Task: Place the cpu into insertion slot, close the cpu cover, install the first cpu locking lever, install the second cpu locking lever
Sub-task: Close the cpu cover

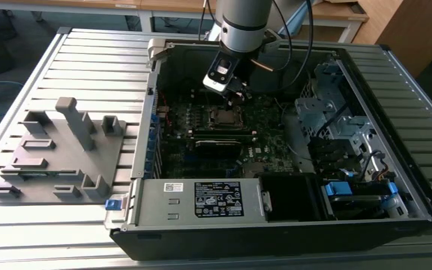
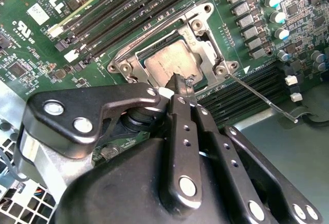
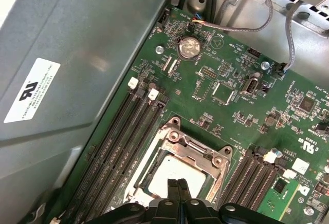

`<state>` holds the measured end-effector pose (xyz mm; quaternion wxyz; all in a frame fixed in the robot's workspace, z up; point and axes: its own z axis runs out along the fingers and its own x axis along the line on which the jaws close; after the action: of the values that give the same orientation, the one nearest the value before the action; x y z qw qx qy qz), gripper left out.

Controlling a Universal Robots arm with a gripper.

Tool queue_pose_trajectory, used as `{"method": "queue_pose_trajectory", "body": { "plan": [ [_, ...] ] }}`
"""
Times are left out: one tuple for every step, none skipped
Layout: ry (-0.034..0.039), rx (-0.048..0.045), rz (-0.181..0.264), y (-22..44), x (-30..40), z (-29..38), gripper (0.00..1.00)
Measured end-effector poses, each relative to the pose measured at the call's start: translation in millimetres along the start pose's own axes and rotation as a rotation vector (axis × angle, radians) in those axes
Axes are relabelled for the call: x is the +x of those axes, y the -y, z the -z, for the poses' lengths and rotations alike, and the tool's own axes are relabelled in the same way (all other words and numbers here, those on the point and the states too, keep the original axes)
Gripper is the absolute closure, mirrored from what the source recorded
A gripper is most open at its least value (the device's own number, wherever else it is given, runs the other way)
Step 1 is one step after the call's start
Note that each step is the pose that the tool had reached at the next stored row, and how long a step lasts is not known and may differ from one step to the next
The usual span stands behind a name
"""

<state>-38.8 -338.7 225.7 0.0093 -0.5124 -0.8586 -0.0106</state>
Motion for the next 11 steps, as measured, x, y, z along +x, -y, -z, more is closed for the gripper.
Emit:
{"method": "queue_pose_trajectory", "body": {
  "plan": [
    [0.0000, 0.0000, 0.000, 0.0, 0.0, 0.0, 0.90],
    [0.0000, 0.0000, 0.001, 0.0, 0.0, 0.0, 0.90],
    [0.0000, 0.0001, 0.001, 0.0, 0.0, 0.0, 0.90],
    [0.0000, 0.0000, 0.001, 0.0, 0.0, 0.0, 0.90],
    [0.0000, 0.0001, 0.001, 0.0, 0.0, 0.0, 0.90],
    [0.0000, 0.0000, 0.002, 0.0, 0.0, 0.0, 0.90],
    [0.0000, 0.0001, 0.002, 0.0, 0.0, 0.0, 0.90],
    [-0.0001, 0.0000, 0.002, 0.0, 0.0, 0.0, 0.90],
    [-0.0001, 0.0001, 0.002, 0.0, 0.0, 0.0, 0.90],
    [0.0000, 0.0001, 0.003, 0.0, 0.0, 0.0, 0.90],
    [-0.0001, 0.0001, 0.004, 0.0, 0.0, 0.0, 0.90]
  ]
}}
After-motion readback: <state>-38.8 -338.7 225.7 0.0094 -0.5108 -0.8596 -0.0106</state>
